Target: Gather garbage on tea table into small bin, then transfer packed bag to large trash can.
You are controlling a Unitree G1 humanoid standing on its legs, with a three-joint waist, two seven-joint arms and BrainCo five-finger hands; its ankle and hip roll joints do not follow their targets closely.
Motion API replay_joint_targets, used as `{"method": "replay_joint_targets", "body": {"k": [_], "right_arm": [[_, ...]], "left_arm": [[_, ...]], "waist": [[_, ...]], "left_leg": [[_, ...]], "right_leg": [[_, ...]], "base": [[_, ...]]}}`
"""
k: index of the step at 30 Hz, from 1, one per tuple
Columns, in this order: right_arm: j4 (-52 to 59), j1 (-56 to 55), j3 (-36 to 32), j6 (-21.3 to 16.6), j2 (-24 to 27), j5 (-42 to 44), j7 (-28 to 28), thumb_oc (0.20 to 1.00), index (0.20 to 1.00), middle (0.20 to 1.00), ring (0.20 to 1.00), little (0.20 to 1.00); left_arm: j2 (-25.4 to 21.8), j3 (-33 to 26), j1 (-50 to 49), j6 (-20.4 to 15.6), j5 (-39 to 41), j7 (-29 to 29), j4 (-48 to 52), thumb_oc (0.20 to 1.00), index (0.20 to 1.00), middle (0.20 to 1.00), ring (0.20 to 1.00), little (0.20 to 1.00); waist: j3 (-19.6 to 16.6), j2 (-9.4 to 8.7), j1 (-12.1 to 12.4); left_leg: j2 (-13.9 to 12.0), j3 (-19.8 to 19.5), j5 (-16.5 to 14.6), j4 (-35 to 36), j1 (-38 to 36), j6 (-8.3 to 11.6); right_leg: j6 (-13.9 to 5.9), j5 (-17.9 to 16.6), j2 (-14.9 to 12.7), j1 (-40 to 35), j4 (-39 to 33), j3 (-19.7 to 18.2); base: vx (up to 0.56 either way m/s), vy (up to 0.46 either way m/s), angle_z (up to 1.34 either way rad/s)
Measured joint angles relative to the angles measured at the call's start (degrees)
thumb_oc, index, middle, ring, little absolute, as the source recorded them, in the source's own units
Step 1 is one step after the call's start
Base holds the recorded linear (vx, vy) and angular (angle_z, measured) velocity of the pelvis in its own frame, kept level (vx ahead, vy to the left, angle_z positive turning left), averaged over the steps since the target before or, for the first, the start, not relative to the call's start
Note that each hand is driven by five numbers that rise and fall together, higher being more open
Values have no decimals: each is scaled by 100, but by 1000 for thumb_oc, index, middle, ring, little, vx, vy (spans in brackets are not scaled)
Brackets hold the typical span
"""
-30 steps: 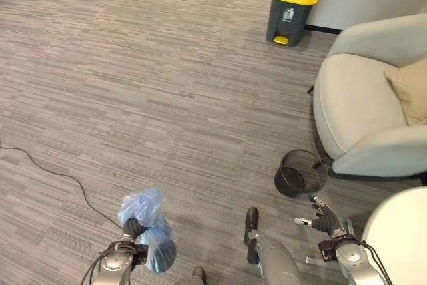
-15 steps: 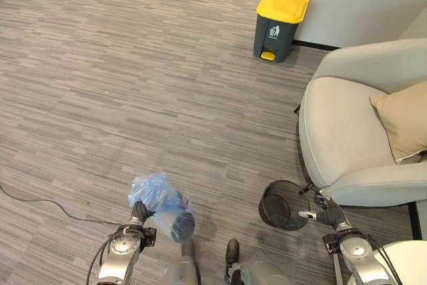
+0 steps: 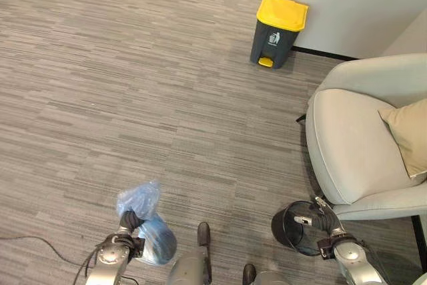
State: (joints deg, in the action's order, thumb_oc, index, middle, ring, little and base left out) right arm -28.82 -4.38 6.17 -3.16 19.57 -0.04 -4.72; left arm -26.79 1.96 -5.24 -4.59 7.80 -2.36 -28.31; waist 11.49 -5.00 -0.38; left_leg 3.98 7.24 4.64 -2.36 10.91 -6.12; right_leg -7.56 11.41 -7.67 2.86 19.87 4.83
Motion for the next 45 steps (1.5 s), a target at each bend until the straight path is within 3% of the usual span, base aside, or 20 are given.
{"method": "replay_joint_targets", "body": {"k": [2, 4, 6, 7, 9, 11, 13, 15, 16, 22, 23, 26, 29, 31, 34, 36, 38, 40, 44, 45], "right_arm": [[89, 47, 15, -10, -3, 0, 6, 1000, 1000, 1000, 1000, 1000], [173, 112, 63, -2, 19, 1, 11, 1000, 1000, 1000, 1000, 1000], [163, 215, 83, -1, 22, 1, 25, 1000, 1000, 1000, 1000, 1000], [219, 229, 177, 21, 72, 0, 15, 1000, 1000, 1000, 1000, 1000], [225, 112, 232, 69, 60, -1, 23, 1000, 1000, 1000, 1000, 1000], [198, 44, 226, 99, 55, -2, 27, 1000, 1000, 1000, 1000, 1000], [201, -95, 210, 102, 54, -1, 25, 1000, 1000, 1000, 1000, 1000], [103, -191, 209, 104, 80, -1, 29, 1000, 1000, 1000, 1000, 1000], [31, -198, 165, 97, 72, 2, 25, 1000, 1000, 1000, 1000, 1000], [6, 14, 53, -6, 133, 9, -23, 1000, 1000, 1000, 1000, 1000], [42, 90, 42, -4, 135, 12, -27, 1000, 1000, 1000, 1000, 1000], [24, 136, 0, 42, 149, 12, -22, 1000, 1000, 1000, 1000, 1000], [-14, 95, -6, 63, 205, 14, -37, 1000, 1000, 1000, 1000, 1000], [-130, 80, 4, 77, 226, 13, -97, 1000, 1000, 1000, 1000, 1000], [-378, 66, 5, 111, 208, 11, -97, 1000, 1000, 1000, 1000, 1000], [-361, -59, -7, 106, 213, 3, -94, 1000, 1000, 1000, 1000, 1000], [-213, -175, 11, 97, 173, 3, -87, 1000, 1000, 1000, 1000, 1000], [-222, -133, -14, 110, 61, 1, -87, 1000, 1000, 1000, 1000, 1000], [-59, -126, 25, 103, -78, 0, -12, 1000, 1000, 1000, 1000, 1000], [-49, -63, 21, 105, -102, 0, -4, 1000, 1000, 1000, 1000, 1000]], "left_arm": [[-25, 7, 54, -8, 0, -13, 19, 200, 200, 200, 200, 200], [14, -28, 64, -17, 6, -30, 16, 200, 200, 200, 200, 200], [38, -28, -30, -6, 7, -60, 3, 200, 200, 200, 200, 200], [161, -37, -64, -10, 9, -50, -119, 200, 200, 200, 200, 200], [240, -48, -83, -2, 9, -45, -153, 200, 200, 200, 200, 200], [302, -7, -85, -1, 8, -37, -169, 200, 200, 200, 200, 200], [361, 31, -159, 2, 7, -30, -111, 200, 200, 200, 200, 200], [425, 56, -235, -2, 6, -4, -77, 200, 200, 200, 200, 200], [508, 57, -428, 0, 5, 0, -50, 200, 200, 200, 200, 200], [503, 29, -546, 33, 10, 41, 14, 200, 200, 200, 200, 200], [465, 28, -508, 32, 10, 41, 49, 200, 200, 200, 200, 200], [446, 29, -284, 31, 10, 40, 92, 200, 200, 200, 200, 200], [441, 38, -159, 16, 11, 45, 103, 200, 200, 200, 200, 200], [460, 23, -146, -14, 10, 40, 47, 200, 200, 200, 200, 200], [494, 23, -198, -5, 10, 41, 46, 200, 200, 200, 200, 200], [521, 6, -457, 5, 7, 43, 68, 200, 200, 200, 200, 200], [464, 13, -583, 26, 6, 41, 106, 200, 200, 200, 200, 200], [350, -6, -514, 39, 5, 39, 77, 200, 200, 200, 200, 200], [201, -22, -371, 41, 8, 33, 129, 200, 200, 200, 200, 200], [135, -48, -294, 70, 8, -6, 73, 200, 200, 200, 200, 200]], "waist": [[25, 33, -8], [67, 31, -28], [99, 18, -11], [143, 63, -78], [157, 20, -107], [154, 4, -110], [121, -17, -129], [67, 71, -186], [-36, 237, -187], [-180, 155, -76], [-204, 90, -80], [-115, -102, -72], [-77, -138, -90], [-31, 54, 17], [27, 155, 150], [2, 243, 293], [-122, 33, 274], [-154, -199, 238], [-189, -180, 199], [-179, -189, 173]], "left_leg": [[-8, 33, -136, 175, -259, 75], [-14, 147, -341, 263, -364, 13], [-43, 280, -303, 289, -456, 89], [-15, 310, -531, 286, -607, 3], [101, 296, -644, 279, -802, 70], [183, 210, -881, 201, -940, 43], [230, 2, -1043, 133, -1184, 172], [120, -272, -1198, 127, -1433, 290], [-177, -354, -1270, -100, -1480, 500], [-739, -215, -1281, -3371, -352, 948], [-690, -249, -1390, -3203, -189, 953], [-578, -319, -1428, -2336, 53, 910], [-575, -153, -1157, -1406, 503, 844], [-472, -295, -615, -307, 818, 1007], [-396, -338, -228, 72, 1040, 1055], [-481, -309, -105, -20, 774, 771], [-220, -144, 157, -268, 682, 604], [-22, 23, -12, -429, 629, 365], [125, 98, -241, -78, -75, 25], [214, 108, -380, -25, -278, -178]], "right_leg": [[-25, 166, 4, 491, 591, 19], [-12, 146, -37, 1052, 422, 206], [19, 31, -39, 1308, 175, 356], [-58, -652, -135, 1810, -623, 769], [-61, -1146, -202, 1934, -1252, 785], [-70, -1374, -254, 1960, -1482, 778], [69, -1479, -233, 1808, -1341, 783], [425, -1874, -118, 1449, -1380, 794], [783, -1888, 127, 1230, -1302, 984], [1183, -1385, 525, 293, -1693, 1039], [1293, -1297, 546, 266, -1735, 978], [1314, -1240, 547, 30, -1950, 817], [1240, -1192, 585, -343, -2218, 841], [1120, -1036, 669, -684, -2458, 746], [1007, -673, 676, -971, -2458, 503], [738, -457, 654, -1336, -2425, 256], [395, -122, 320, -1390, -2065, 132], [300, -49, 44, -1334, -1688, 128], [-170, 141, -58, -243, 692, -191], [-254, 141, -171, 393, 1944, -234]], "base": [[240, 53, -17], [372, 59, -33], [383, -12, -42], [448, -57, -6], [351, -76, 6], [317, -104, 22], [416, -161, 54], [468, -266, 73], [401, -338, 50], [249, -153, -1], [268, -52, -18], [218, -19, -18], [273, 22, -23], [365, 75, -25], [422, 137, -32], [243, 99, -72], [402, 188, -33], [349, 195, -31], [244, 170, -23], [316, 147, -5]]}}
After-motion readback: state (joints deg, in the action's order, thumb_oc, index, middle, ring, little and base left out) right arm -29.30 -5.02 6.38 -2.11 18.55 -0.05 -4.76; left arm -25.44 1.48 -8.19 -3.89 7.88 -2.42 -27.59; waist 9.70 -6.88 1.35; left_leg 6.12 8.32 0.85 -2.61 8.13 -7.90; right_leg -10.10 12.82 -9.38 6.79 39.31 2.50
